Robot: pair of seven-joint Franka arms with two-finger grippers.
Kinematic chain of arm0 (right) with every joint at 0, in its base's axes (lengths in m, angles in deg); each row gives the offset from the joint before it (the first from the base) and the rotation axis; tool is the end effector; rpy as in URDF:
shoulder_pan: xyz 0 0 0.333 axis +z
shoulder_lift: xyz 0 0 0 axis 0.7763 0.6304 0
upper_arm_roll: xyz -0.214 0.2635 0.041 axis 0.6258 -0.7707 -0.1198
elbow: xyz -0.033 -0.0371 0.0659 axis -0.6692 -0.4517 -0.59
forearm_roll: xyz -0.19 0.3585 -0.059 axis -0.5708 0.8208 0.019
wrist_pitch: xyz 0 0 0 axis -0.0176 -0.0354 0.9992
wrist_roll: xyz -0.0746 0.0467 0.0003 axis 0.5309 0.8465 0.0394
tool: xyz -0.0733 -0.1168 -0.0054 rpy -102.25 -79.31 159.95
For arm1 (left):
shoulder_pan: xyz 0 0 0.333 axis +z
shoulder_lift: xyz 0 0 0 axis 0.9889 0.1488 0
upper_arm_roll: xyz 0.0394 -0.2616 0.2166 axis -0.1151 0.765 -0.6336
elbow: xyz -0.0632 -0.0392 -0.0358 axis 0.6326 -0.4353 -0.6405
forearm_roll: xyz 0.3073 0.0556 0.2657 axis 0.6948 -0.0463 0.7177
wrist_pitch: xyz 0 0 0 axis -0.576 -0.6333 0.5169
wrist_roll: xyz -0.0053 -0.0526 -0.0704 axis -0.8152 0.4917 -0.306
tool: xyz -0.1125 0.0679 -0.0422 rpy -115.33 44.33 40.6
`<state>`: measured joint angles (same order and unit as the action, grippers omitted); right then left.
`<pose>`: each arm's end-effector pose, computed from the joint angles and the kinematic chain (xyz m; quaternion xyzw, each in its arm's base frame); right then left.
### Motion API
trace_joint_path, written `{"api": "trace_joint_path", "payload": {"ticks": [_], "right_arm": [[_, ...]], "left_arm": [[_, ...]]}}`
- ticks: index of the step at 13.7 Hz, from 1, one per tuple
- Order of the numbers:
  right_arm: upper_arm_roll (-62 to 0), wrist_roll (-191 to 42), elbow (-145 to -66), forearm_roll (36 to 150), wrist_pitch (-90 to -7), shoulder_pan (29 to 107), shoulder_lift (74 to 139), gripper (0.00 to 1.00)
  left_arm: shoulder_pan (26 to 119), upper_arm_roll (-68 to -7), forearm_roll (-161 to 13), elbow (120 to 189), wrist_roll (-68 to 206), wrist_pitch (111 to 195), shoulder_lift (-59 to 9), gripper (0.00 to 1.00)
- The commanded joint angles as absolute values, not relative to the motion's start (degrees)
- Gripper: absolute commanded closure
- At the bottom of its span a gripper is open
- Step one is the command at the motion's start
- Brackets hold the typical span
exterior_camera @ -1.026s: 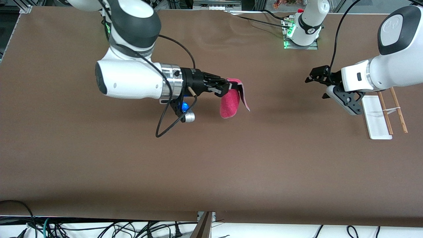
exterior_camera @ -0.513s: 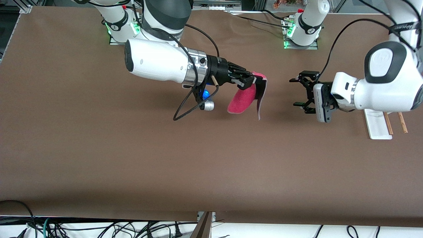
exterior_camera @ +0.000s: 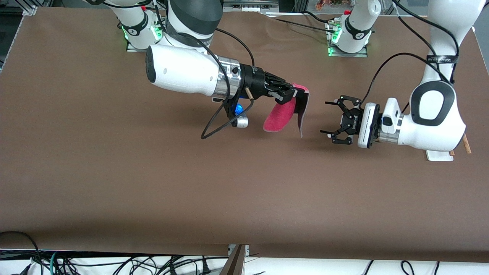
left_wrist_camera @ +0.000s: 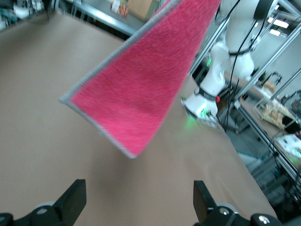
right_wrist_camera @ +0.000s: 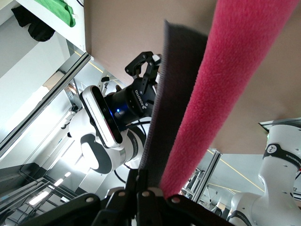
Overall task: Pass towel and hang on rack
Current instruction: 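Move the left gripper to the towel hanging from the right gripper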
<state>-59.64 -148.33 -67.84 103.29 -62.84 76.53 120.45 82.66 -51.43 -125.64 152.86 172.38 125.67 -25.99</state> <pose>0.6010 0.5632 0.5610 -0.7657 0.3578 0.2603 0.4668 0.6319 -0.1509 0.3645 0.6330 -0.5403 0.1964 0.5185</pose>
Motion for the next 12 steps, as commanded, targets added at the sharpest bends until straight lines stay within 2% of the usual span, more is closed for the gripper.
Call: {"api": "trace_joint_path", "payload": {"ticks": [1, 6, 12], "right_arm": [[-59.8, -148.8, -67.5, 103.7, -63.4, 76.7, 120.6, 1.00], [-59.8, -148.8, -67.5, 103.6, -63.5, 76.7, 120.8, 1.00], [-59.8, -148.8, -67.5, 103.6, -63.5, 76.7, 120.9, 1.00]], "left_arm": [[82.8, -51.4, -133.5, 151.7, 176.7, 125.5, -23.5, 0.00], [81.8, -51.3, -136.4, 151.5, 177.9, 129.6, -22.1, 0.01], [79.0, -51.1, -140.1, 151.2, 178.0, 129.3, -20.9, 0.11]]}}
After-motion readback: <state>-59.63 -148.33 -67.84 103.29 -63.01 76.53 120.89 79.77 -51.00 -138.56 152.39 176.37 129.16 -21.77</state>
